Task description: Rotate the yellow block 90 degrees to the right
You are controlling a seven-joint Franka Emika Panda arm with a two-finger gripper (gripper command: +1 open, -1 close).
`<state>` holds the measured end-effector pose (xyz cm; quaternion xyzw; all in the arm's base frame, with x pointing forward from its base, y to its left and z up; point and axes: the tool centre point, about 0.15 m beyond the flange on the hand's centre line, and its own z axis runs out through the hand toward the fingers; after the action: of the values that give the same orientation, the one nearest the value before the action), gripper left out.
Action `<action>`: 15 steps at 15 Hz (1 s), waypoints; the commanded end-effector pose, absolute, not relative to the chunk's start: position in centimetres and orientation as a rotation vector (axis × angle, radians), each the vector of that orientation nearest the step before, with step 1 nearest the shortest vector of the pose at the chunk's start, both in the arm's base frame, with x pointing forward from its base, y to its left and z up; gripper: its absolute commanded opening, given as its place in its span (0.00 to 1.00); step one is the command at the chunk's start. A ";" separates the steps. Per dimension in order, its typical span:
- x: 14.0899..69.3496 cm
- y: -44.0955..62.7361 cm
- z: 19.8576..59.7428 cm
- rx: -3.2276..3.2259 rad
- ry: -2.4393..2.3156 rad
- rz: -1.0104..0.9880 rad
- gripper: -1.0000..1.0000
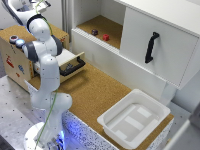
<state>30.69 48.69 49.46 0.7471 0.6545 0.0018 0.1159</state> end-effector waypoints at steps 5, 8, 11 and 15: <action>34.7 44.5 42.0 2.357 2.111 0.248 1.00; 35.5 45.0 41.8 2.415 2.086 0.250 1.00; 35.4 45.7 41.1 2.454 2.087 0.237 0.00; 35.0 45.9 41.3 2.486 2.034 0.239 0.00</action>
<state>35.93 48.12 42.54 0.7686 0.6395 0.0169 0.0092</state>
